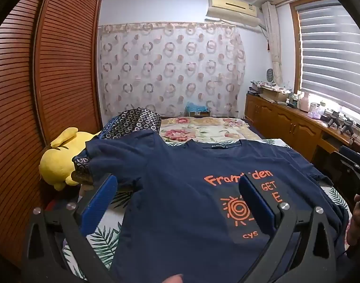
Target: Fold small clothes
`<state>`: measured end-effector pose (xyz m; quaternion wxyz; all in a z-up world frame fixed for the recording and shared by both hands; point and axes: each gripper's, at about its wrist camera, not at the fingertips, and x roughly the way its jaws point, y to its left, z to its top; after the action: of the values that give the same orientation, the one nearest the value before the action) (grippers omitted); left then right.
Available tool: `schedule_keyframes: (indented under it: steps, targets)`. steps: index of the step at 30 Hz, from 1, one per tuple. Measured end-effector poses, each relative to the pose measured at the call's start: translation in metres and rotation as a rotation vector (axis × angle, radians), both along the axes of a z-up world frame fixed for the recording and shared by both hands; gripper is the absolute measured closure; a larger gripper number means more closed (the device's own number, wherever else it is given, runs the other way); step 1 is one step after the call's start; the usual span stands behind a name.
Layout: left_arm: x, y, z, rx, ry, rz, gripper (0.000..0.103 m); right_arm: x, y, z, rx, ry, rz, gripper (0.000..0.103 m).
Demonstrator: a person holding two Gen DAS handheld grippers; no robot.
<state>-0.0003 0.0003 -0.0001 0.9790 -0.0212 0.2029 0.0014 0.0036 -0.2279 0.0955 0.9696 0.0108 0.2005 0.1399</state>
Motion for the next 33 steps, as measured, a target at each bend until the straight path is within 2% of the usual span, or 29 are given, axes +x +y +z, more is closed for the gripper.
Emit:
schedule_keyframes:
  steps: [33]
  targets:
    - [-0.0050,-0.0031,0.0062,0.014,-0.012,-0.008,0.000,-0.0010,-0.0024,0.0000,-0.002,-0.012,0.001,0.001]
